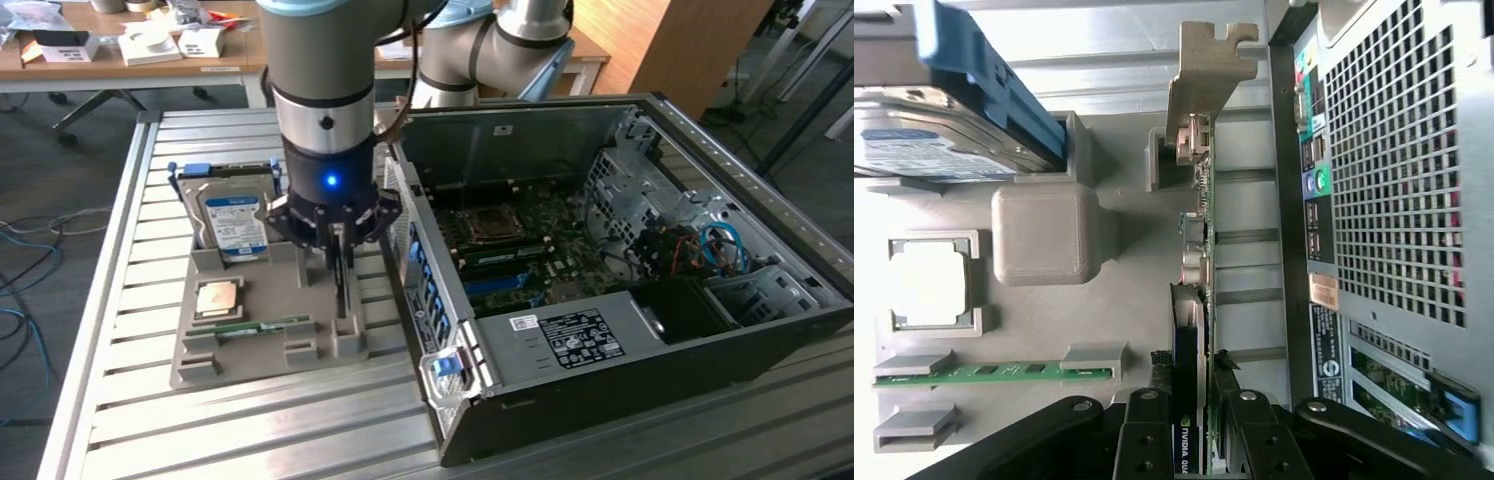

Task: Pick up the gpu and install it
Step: 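Pick up the gpu and move the gpu toward the slot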

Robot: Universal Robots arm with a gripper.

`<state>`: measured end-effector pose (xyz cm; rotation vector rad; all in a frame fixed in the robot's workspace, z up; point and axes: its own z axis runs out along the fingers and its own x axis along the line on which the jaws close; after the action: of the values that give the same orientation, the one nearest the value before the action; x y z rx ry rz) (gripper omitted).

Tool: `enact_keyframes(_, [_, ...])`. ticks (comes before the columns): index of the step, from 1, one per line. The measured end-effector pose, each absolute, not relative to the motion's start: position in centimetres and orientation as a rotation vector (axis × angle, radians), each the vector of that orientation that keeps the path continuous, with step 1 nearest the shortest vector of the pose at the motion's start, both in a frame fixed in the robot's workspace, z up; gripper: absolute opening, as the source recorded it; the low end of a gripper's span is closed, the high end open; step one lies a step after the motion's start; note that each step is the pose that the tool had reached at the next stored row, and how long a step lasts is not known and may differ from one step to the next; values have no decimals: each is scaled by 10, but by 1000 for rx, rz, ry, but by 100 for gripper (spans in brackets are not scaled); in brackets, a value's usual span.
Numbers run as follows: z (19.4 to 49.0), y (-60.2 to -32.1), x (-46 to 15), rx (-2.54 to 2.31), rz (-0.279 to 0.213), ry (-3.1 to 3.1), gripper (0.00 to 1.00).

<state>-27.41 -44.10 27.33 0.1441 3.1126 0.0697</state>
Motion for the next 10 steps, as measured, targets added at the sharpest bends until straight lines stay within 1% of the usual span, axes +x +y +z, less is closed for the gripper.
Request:
enact_keyframes(8, [296,-441,-274,144,70,3113,27])
enact_keyframes(10, [308,-441,-274,144,70,3113,27])
